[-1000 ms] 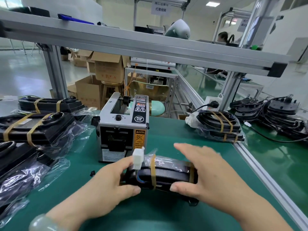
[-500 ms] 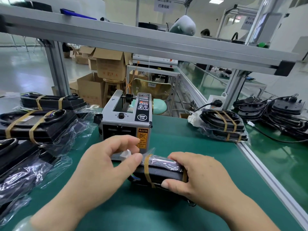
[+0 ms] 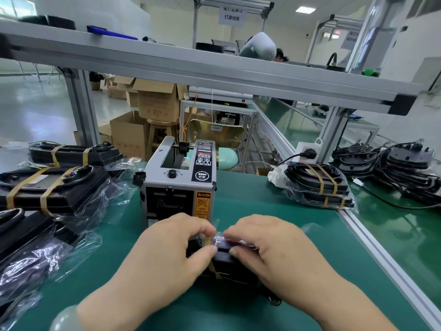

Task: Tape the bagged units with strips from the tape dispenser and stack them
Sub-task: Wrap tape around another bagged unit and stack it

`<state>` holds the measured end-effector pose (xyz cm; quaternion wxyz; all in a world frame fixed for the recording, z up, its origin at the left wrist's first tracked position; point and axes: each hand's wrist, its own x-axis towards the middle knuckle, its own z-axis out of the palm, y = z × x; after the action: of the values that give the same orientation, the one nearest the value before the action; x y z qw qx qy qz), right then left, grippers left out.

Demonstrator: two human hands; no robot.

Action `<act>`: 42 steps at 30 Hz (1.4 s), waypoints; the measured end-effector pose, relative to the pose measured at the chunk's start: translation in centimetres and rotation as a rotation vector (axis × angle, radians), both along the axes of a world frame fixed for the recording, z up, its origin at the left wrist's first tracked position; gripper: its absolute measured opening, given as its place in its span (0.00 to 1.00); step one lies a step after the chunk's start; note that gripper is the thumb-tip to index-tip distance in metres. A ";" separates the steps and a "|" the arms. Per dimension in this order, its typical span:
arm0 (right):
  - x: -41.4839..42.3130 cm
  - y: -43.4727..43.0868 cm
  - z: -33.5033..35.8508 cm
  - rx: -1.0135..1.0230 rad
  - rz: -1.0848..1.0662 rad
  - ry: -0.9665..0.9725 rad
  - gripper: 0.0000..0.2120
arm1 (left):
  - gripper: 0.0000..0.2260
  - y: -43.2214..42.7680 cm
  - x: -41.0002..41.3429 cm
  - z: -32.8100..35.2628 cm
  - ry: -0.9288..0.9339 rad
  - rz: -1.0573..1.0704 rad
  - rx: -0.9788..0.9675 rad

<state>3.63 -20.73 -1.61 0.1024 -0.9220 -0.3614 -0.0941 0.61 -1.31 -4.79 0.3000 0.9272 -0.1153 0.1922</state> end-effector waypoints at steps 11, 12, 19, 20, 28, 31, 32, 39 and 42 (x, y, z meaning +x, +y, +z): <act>0.4 2.4 -0.8 0.063 -0.203 -0.130 0.12 | 0.06 -1.6 0.0 -0.3 -0.034 0.100 -0.024; 0.7 2.3 -0.9 0.117 -0.231 -0.082 0.08 | 0.06 -1.6 0.1 -0.2 -0.025 0.094 -0.022; 2.2 2.9 -0.7 0.107 -0.280 0.019 0.09 | 0.12 -1.7 0.6 0.3 0.036 0.153 -0.031; 2.4 2.7 -0.6 0.124 -0.272 0.052 0.09 | 0.11 -1.7 0.7 0.4 0.049 0.155 -0.058; 2.9 1.8 -0.3 0.309 -0.281 0.230 0.10 | 0.02 -1.5 0.5 0.5 0.050 0.162 -0.182; 2.5 2.2 -0.5 0.279 -0.321 0.160 0.12 | 0.04 -1.6 0.5 0.9 0.002 0.167 -0.081; 2.3 2.3 -0.6 0.269 -0.323 0.120 0.12 | 0.05 -1.7 0.5 1.1 -0.022 0.179 -0.024; 1.1 2.4 -1.2 0.287 -0.314 0.043 0.11 | 0.07 -3.3 1.0 2.0 -0.090 0.258 0.351; 0.9 2.5 -1.3 0.270 -0.301 0.032 0.08 | 0.07 -2.8 1.1 1.7 -0.094 0.219 0.212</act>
<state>4.58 -18.27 -2.86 0.2154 -0.9449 -0.2018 -0.1415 1.76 -4.16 -3.08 0.1720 0.9507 -0.0470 0.2537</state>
